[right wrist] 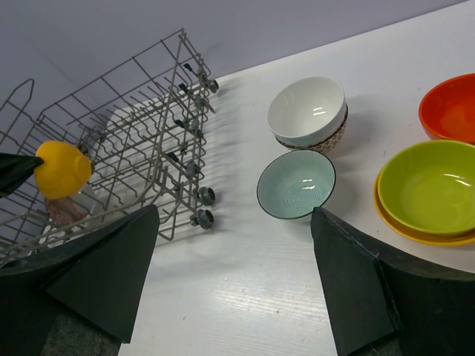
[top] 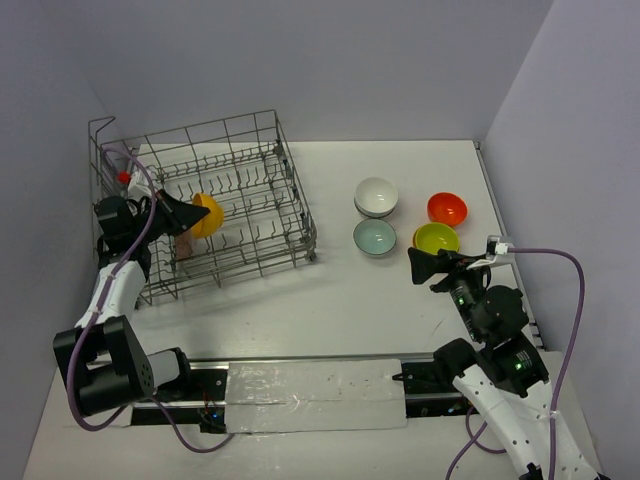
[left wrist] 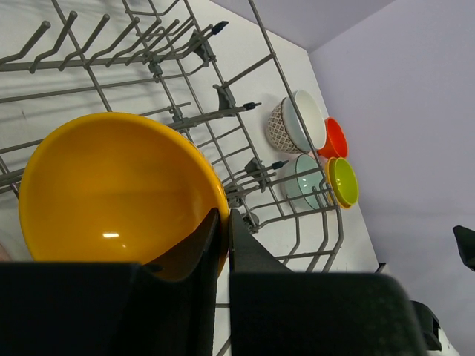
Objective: Load the bowls into the dish rack
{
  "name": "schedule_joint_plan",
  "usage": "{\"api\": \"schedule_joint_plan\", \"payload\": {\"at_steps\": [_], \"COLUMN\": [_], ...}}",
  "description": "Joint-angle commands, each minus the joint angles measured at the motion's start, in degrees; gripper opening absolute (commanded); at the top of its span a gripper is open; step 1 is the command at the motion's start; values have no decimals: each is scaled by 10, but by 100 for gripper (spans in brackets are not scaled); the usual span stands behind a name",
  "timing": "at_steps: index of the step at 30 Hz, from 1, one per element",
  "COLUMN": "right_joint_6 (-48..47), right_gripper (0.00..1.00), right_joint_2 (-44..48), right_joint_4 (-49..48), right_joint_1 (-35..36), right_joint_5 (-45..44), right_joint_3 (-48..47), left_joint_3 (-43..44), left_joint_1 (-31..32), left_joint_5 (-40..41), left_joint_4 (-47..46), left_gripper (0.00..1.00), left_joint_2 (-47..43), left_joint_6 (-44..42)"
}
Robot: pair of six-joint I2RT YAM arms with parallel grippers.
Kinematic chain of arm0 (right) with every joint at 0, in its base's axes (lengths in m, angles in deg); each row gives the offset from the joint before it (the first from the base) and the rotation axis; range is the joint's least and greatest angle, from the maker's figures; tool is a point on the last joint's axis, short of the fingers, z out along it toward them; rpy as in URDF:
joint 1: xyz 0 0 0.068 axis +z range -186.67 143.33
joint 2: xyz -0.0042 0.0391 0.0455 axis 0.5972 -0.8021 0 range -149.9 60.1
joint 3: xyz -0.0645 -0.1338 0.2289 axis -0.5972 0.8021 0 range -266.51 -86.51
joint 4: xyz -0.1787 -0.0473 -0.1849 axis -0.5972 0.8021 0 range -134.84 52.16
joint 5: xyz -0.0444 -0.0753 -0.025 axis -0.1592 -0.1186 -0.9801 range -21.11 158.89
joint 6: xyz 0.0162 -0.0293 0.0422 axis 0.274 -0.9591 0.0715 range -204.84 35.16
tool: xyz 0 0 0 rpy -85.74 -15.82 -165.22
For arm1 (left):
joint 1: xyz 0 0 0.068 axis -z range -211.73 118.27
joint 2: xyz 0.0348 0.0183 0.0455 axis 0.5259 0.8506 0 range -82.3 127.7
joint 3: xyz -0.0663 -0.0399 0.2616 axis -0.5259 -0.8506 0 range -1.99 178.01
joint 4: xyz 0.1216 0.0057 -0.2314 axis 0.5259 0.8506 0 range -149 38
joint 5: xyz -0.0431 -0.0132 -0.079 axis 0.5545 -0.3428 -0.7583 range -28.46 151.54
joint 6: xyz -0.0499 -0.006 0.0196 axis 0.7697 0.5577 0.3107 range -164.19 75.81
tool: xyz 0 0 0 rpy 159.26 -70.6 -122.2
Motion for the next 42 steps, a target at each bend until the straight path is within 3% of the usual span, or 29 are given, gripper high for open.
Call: {"api": "schedule_joint_plan", "payload": {"at_steps": [1, 9, 22, 42], "right_joint_6": [-5, -4, -2, -3], "right_gripper": [90, 90, 90, 90], "right_joint_2": [9, 19, 40, 56], "right_joint_4": [-29, -29, -26, -33], "right_joint_1": [4, 3, 4, 4], "right_joint_5": [3, 2, 3, 22], "right_joint_3": [4, 4, 5, 12], "left_joint_3": [-20, -38, -15, 4], "left_joint_1": [-8, -21, -22, -22], "left_joint_5": [-42, -54, -8, 9], "left_joint_4": [-64, -110, -27, 7], "left_gripper": [0, 0, 0, 0], "left_joint_2": [3, 21, 37, 34], "left_joint_6": [34, 68, 11, 1]}}
